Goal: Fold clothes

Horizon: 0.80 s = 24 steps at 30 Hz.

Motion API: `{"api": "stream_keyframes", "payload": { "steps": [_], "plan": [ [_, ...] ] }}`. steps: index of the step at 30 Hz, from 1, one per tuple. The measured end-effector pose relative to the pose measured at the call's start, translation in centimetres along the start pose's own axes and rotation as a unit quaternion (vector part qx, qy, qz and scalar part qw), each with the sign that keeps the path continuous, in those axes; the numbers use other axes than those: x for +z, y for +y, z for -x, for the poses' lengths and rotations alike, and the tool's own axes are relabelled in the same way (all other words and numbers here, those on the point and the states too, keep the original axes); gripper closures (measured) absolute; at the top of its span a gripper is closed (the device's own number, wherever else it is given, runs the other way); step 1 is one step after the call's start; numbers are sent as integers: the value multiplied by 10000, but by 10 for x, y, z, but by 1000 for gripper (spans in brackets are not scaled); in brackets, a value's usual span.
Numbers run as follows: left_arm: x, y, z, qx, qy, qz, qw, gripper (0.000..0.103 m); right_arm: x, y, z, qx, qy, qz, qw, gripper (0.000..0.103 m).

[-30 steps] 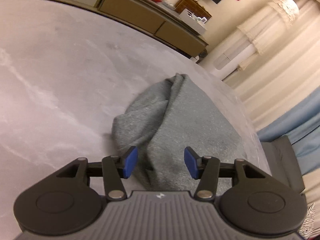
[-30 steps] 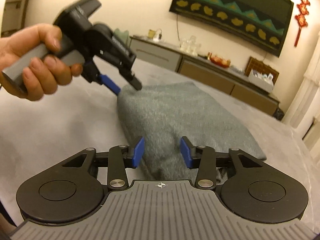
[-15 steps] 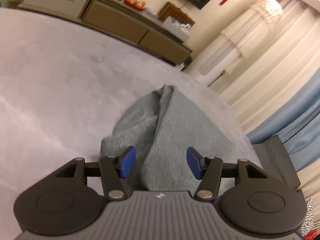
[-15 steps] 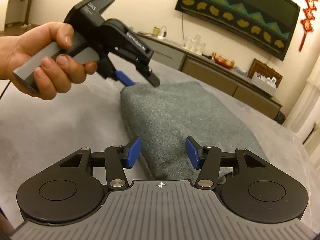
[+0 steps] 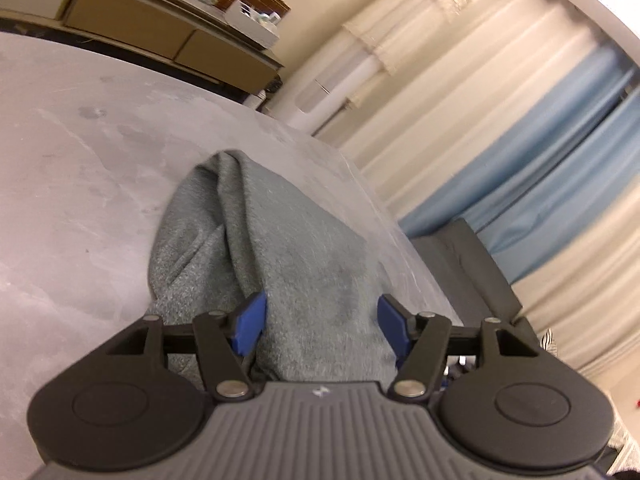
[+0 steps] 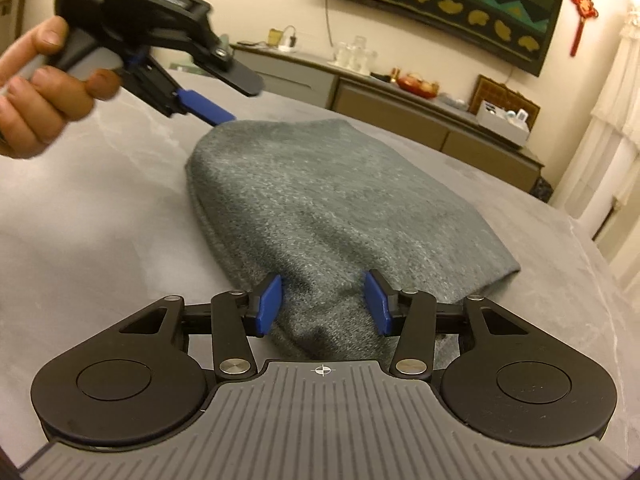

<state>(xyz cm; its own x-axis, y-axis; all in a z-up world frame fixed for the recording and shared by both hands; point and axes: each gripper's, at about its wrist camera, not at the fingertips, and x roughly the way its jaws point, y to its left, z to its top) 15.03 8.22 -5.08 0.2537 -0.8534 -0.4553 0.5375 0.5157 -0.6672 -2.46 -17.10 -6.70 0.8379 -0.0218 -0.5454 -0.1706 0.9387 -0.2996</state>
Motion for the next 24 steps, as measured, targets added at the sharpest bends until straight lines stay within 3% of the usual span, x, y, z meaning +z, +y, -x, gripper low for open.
{"api": "stream_keyframes", "payload": {
  "steps": [5,7,10,13,20,24],
  "plan": [
    [-11,-11,-18,70,164,-342,9993,37,-8,-21,-6,-389,134,29,9991,52],
    [-13,-8,-25,257,-75,-271,9993,36,-10,-30,-4,-432,181,-104,9988,51],
    [-16,-1,-38,1,-2,-85,10000,36,-7,-26,2,-324,72,-64,9994,50],
    [-25,-10,-46,-342,461,-439,9974,40,-8,-18,-2,-352,130,156,9992,50],
    [-24,-16,-31,-390,227,-829,9955,39,-15,-33,-9,-403,280,-136,9987,48],
    [-24,-20,-24,-394,97,-1029,9939,30,-12,-41,1,-283,35,-524,9982,48]
  ]
}}
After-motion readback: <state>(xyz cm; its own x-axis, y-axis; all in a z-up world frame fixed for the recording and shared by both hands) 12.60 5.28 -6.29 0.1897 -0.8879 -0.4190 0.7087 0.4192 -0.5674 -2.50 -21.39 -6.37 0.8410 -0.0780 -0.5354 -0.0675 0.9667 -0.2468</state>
